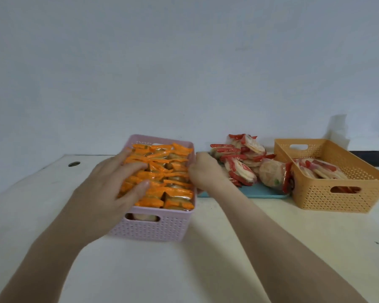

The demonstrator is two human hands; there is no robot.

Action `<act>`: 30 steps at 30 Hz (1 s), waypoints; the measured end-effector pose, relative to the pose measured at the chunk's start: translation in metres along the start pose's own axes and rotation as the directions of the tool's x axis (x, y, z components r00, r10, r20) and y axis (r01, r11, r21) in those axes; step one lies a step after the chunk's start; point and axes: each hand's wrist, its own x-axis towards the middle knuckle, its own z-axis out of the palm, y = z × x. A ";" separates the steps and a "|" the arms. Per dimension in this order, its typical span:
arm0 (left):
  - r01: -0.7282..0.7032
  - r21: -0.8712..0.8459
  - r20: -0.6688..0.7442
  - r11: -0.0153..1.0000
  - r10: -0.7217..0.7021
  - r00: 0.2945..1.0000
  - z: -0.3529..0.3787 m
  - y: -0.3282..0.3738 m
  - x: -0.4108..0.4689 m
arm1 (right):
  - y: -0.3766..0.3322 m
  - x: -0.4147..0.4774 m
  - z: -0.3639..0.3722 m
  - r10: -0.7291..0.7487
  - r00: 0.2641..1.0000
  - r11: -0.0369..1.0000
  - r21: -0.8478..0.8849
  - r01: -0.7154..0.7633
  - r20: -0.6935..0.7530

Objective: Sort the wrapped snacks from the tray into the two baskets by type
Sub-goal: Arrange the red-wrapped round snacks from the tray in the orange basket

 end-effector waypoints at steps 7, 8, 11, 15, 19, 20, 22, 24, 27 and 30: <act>-0.004 0.353 0.251 0.936 -0.090 0.964 0.010 -0.043 -0.009 | -0.025 0.032 0.059 -0.015 0.999 0.999 -0.049 0.018 0.047; 0.013 0.352 0.253 0.936 -0.109 0.961 0.015 -0.049 -0.007 | -0.026 0.034 0.063 -0.015 0.999 0.998 -0.059 0.018 0.046; 0.051 0.338 0.221 0.940 -0.132 0.966 0.021 -0.073 -0.005 | -0.033 0.047 0.075 -0.033 0.997 0.997 -0.068 0.037 0.065; 0.077 0.337 0.224 0.939 -0.159 0.961 0.022 -0.087 0.004 | -0.029 0.062 0.092 -0.003 0.986 0.998 0.064 -0.008 0.165; 0.112 0.273 0.272 0.955 -0.189 0.944 0.023 -0.097 0.024 | -0.017 0.068 0.100 0.029 0.975 0.982 0.174 -0.068 0.218; 0.109 0.275 0.277 0.955 -0.187 0.943 0.023 -0.099 0.030 | -0.012 0.069 0.097 0.002 0.980 0.994 0.108 -0.024 0.199; 0.123 0.313 0.254 0.942 -0.207 0.945 0.027 -0.106 0.045 | 0.002 0.073 0.093 -0.037 0.985 0.996 -0.077 0.050 0.166; 0.130 0.376 0.199 0.917 -0.217 0.956 0.031 -0.111 0.055 | 0.016 0.071 0.086 -0.019 0.986 0.981 -0.188 0.051 0.165; 0.092 0.407 0.139 0.909 -0.161 0.977 0.044 -0.105 0.070 | 0.033 0.072 0.063 -0.093 0.993 0.925 -0.363 0.115 0.078; -0.005 0.334 0.118 0.942 -0.036 0.992 0.061 -0.079 0.078 | 0.042 0.072 0.029 -0.207 0.973 0.889 -0.436 0.141 -0.107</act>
